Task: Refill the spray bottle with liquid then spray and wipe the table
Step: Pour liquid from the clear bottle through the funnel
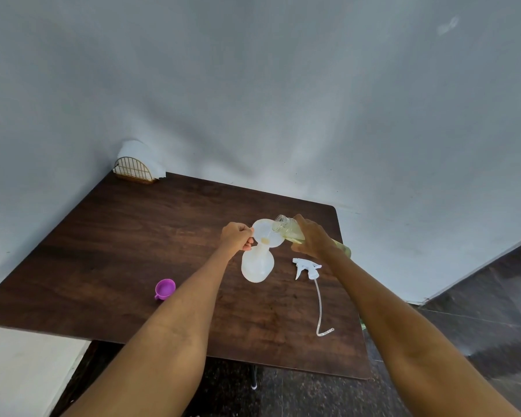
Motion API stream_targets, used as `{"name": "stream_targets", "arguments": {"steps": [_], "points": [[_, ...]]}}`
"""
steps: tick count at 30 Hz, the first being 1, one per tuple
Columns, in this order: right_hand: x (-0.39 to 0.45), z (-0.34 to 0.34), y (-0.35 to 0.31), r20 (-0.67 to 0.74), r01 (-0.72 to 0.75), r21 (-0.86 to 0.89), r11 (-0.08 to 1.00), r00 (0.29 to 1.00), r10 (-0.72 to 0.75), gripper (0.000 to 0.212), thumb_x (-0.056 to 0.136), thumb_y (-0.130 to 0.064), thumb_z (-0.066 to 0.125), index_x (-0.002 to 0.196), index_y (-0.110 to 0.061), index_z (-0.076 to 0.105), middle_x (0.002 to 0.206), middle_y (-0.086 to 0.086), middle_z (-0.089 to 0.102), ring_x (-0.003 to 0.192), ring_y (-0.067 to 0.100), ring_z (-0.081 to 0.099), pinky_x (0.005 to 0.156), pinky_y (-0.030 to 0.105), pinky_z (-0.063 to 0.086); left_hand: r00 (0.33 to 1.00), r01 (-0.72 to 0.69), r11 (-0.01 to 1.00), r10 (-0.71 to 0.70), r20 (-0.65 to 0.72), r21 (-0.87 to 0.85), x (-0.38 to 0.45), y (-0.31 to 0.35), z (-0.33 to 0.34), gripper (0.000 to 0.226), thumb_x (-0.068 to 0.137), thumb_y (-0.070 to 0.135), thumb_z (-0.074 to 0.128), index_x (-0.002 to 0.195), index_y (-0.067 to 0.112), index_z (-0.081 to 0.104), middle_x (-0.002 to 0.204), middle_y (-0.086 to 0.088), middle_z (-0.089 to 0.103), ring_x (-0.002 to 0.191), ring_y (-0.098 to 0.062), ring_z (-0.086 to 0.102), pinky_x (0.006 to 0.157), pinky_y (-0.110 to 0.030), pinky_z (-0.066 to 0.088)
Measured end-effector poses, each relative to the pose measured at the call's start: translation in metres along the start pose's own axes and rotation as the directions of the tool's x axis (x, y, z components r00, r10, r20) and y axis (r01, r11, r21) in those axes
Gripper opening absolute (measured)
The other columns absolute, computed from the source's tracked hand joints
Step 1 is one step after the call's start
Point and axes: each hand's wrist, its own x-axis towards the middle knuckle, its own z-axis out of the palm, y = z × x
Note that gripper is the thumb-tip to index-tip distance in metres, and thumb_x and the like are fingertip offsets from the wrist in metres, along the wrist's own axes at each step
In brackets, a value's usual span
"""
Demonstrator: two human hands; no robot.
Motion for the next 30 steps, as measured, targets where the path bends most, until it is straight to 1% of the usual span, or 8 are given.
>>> {"name": "stream_targets", "arguments": {"steps": [4,8,11,15,19,23,27,30], "points": [[-0.0012,0.0004,0.0003,0.007,0.003,-0.004,1.0,1.0,-0.003,0.067,0.069,-0.025,0.073,0.125,-0.01,0.04,0.107,0.014,0.059,0.093,0.033,0.059,0.084,0.043,0.052,1.0,0.008,1.0,-0.008,-0.002,-0.002,-0.0007,0.0003,0.0001,0.018,0.091,0.015,0.057,0.088,0.0,0.066,0.065,-0.004,0.058,0.056,-0.011,0.057,0.068,-0.026,0.056],[-0.002,0.0014,0.0001,0.004,0.006,-0.008,1.0,1.0,-0.006,0.067,0.068,-0.026,0.073,0.125,-0.011,0.041,0.108,0.014,0.06,0.094,0.032,0.06,0.084,0.044,0.052,1.0,0.008,1.0,-0.008,-0.004,-0.002,-0.0011,-0.0003,0.0004,0.019,0.092,0.015,0.057,0.09,-0.002,0.067,0.066,-0.006,0.06,0.055,-0.011,0.057,0.066,-0.026,0.055],[-0.0021,0.0007,-0.0004,0.0,0.002,-0.004,1.0,1.0,-0.002,0.066,0.068,-0.025,0.073,0.124,-0.01,0.042,0.107,0.014,0.06,0.092,0.033,0.059,0.082,0.042,0.052,1.0,0.006,1.0,-0.005,-0.01,0.01,-0.001,0.0002,0.0011,0.02,0.091,0.015,0.057,0.091,-0.002,0.067,0.072,-0.008,0.061,0.056,-0.011,0.057,0.066,-0.025,0.055],[-0.0028,0.0016,0.0002,-0.015,0.009,0.005,1.0,1.0,-0.009,0.067,0.068,-0.025,0.074,0.125,-0.01,0.042,0.108,0.014,0.06,0.092,0.031,0.06,0.081,0.04,0.051,1.0,0.01,1.0,-0.009,-0.014,0.01,-0.0007,0.0006,0.0017,0.019,0.092,0.015,0.057,0.091,-0.001,0.067,0.067,-0.005,0.06,0.055,-0.01,0.057,0.063,-0.022,0.054],[-0.0032,0.0019,0.0006,-0.016,0.015,0.007,1.0,1.0,-0.015,0.067,0.069,-0.025,0.074,0.125,-0.01,0.041,0.109,0.014,0.06,0.092,0.03,0.06,0.08,0.038,0.051,1.0,0.01,1.0,-0.009,-0.02,0.013,-0.0004,0.0011,0.0015,0.018,0.092,0.016,0.057,0.088,0.001,0.066,0.074,-0.009,0.062,0.055,-0.011,0.057,0.063,-0.023,0.054],[-0.0039,0.0018,0.0021,-0.011,0.014,0.006,1.0,1.0,-0.013,0.066,0.069,-0.025,0.074,0.125,-0.01,0.042,0.11,0.013,0.06,0.092,0.03,0.06,0.082,0.039,0.053,0.999,0.015,1.0,-0.015,-0.03,0.02,0.0005,0.0005,0.0018,0.019,0.091,0.016,0.058,0.093,0.0,0.067,0.074,-0.008,0.062,0.055,-0.01,0.057,0.06,-0.021,0.053],[-0.004,0.0012,0.0032,-0.01,0.015,0.006,1.0,1.0,-0.015,0.064,0.069,-0.024,0.074,0.123,-0.01,0.042,0.108,0.013,0.06,0.091,0.029,0.06,0.081,0.039,0.053,1.0,0.014,1.0,-0.013,-0.028,0.016,0.001,0.0007,0.0024,0.019,0.091,0.015,0.057,0.093,-0.002,0.067,0.078,-0.011,0.063,0.056,-0.01,0.057,0.066,-0.025,0.055],[-0.0046,0.0015,0.004,-0.013,0.019,0.009,1.0,1.0,-0.019,0.065,0.069,-0.024,0.075,0.124,-0.01,0.041,0.109,0.014,0.06,0.093,0.03,0.061,0.084,0.041,0.054,0.999,0.014,1.0,-0.014,-0.029,0.014,0.0007,0.0012,0.0026,0.019,0.091,0.015,0.057,0.093,-0.002,0.067,0.078,-0.011,0.063,0.056,-0.011,0.057,0.065,-0.024,0.055]]}}
